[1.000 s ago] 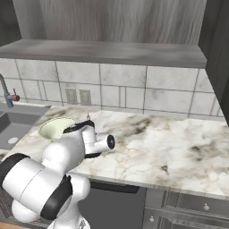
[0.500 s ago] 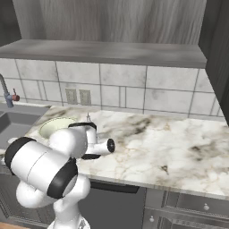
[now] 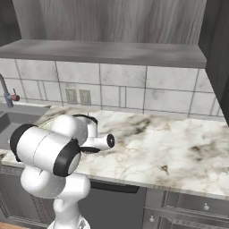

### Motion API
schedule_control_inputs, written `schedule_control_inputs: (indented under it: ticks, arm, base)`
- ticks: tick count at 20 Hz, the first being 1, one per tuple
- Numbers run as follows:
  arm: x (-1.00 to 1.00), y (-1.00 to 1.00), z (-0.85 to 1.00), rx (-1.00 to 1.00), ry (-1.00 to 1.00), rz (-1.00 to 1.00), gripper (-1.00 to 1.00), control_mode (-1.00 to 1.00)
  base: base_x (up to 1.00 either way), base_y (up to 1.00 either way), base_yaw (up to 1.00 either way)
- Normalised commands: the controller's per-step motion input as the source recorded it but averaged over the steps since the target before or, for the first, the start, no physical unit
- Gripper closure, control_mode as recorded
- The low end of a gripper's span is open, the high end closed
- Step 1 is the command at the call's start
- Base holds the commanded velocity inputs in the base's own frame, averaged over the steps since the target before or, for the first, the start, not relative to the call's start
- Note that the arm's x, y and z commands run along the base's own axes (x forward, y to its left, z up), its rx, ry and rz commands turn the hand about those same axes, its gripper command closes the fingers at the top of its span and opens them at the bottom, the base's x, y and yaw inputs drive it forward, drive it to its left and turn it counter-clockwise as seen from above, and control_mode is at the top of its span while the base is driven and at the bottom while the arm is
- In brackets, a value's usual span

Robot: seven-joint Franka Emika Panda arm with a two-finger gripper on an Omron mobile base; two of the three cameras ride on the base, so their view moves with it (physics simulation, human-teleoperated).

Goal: Retrieve the bottle and the shaker from the cabinet and place them next to the mixing bowl on the counter. Then add garlic from the fridge to the mixing bowl.

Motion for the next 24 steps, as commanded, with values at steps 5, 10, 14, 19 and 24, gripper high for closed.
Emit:
schedule_control_inputs:
  ticks: [5,10,14,19,24]
  arm:
    - [0.16,0.00,0.00,0.00,-0.01,0.00,1.00,-1.00]
    - [0.03,0.00,-0.11,0.00,-0.01,0.00,1.00,-1.00]
    - [0.00,0.01,-0.17,0.00,0.00,0.00,1.00,-1.00]
    - [0.00,0.01,0.00,0.00,0.00,0.00,-1.00,-1.00]
    - [0.00,0.00,0.00,0.00,0.00,0.00,-1.00,-1.00]
  base:
    - [0.00,0.00,0.00]
    - [0.00,0.00,0.00]
    - [0.00,0.00,0.00]
    - [0.00,0.00,0.00]
    - [0.00,0.00,0.00]
